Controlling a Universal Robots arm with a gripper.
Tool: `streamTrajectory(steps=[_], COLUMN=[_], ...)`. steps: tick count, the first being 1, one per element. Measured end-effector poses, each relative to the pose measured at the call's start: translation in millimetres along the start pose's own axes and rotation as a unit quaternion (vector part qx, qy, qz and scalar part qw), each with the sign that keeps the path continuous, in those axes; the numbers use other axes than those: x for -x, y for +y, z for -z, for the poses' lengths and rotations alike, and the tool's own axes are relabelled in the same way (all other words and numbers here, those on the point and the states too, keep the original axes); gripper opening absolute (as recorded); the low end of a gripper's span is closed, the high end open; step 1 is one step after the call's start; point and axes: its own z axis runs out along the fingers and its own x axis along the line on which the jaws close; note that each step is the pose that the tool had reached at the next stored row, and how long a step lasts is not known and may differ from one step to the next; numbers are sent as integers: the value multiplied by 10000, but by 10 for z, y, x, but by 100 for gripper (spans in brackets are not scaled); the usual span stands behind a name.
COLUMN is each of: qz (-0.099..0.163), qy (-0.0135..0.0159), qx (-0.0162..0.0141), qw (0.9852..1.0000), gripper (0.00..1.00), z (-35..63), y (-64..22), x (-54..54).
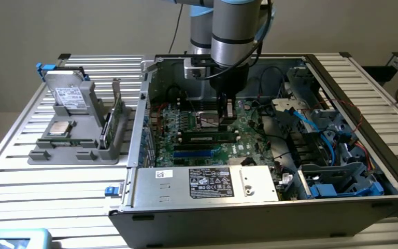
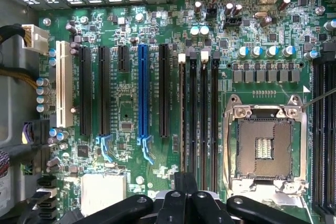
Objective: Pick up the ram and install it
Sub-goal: 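Press down the ram until it locks into place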
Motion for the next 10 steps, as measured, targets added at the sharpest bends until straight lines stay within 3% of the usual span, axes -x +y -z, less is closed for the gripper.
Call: streamTrajectory(steps=[6, 10], qz=[-44, -53], qy=[86, 87], qx=[3, 4], qw=[10000, 9999], gripper=[11, 11], z=[-12, -17], y=[-47, -51], x=[9, 9])
